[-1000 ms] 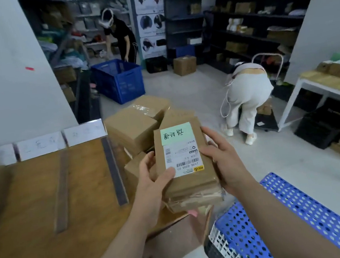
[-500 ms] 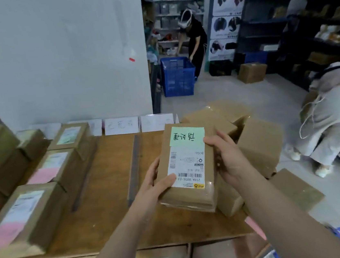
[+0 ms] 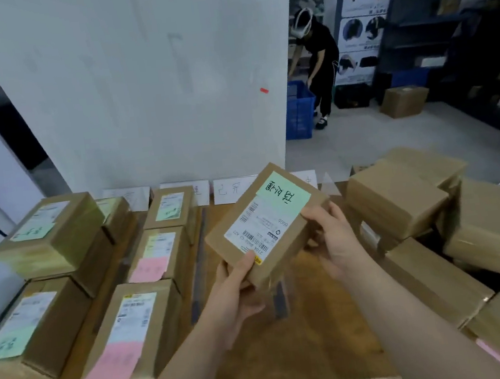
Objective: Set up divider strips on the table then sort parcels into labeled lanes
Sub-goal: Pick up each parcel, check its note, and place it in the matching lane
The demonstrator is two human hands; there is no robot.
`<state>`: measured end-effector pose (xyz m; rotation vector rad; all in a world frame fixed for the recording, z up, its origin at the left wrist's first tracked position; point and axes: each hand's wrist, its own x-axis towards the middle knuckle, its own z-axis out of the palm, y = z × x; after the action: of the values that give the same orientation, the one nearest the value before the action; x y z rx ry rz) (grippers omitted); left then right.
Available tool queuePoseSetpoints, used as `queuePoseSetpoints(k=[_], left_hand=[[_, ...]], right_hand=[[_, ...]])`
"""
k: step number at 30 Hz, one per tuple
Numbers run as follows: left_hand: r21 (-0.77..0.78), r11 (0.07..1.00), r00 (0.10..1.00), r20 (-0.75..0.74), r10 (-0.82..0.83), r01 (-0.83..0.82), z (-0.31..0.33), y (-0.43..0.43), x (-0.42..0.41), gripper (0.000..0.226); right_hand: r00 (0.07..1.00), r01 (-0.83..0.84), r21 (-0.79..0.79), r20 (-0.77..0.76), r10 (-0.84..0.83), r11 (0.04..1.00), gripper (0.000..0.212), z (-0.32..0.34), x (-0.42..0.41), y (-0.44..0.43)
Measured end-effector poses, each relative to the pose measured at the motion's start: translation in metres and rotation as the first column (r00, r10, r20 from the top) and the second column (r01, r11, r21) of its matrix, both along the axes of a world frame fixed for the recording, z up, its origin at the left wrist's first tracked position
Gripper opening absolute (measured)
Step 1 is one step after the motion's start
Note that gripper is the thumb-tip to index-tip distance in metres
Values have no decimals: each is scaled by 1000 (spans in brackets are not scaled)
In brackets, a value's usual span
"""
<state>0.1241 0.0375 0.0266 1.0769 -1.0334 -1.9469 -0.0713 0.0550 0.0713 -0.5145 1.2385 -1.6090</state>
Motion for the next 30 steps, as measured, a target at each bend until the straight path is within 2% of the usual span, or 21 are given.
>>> queuePoseSetpoints(k=[3, 6, 10, 13, 15, 19, 22, 24, 26, 30], left_hand=[[-15, 1000, 1000, -2, 9, -9, -1, -25, 21, 86], [4, 998, 997, 52, -59, 59, -4, -46, 42, 76], [90, 986, 984, 98, -146, 137, -14, -64, 55, 63], [140, 980, 984, 85, -153, 141, -17, -79, 48, 61], [159, 984, 994, 66, -92, 81, -17, -90, 39, 57], [207, 977, 998, 47, 46, -54, -9, -108, 10, 50], [197, 974, 994, 35, 105, -110, -8, -112, -15, 73], [176, 978, 993, -6, 117, -114, -6, -116, -29, 79], [134, 985, 993, -35, 115, -110, -2, -123, -37, 75], [-20, 993, 993, 6, 119, -119, 4, -146, -23, 79]], right_hand=[[995, -65, 54, -71, 69, 996, 52, -5, 11, -6], [966, -160, 152, -178, 186, 975, 66, -7, 3, -9], [899, -285, 308, -244, 365, 908, 53, -8, -15, -15], [887, -260, 410, -257, 384, 874, 48, -17, -24, -25], [895, -218, 443, -264, 359, 870, 46, -19, -25, -31], [942, -128, 417, -233, 242, 900, 41, -27, -34, -54], [954, -88, 403, -230, 194, 911, 33, -28, -38, -82], [958, -98, 373, -217, 189, 923, 28, -28, -35, -103], [966, -134, 340, -167, 200, 931, 27, -28, -27, -124], [970, -212, 278, -55, 236, 937, 37, -34, 1, -158]])
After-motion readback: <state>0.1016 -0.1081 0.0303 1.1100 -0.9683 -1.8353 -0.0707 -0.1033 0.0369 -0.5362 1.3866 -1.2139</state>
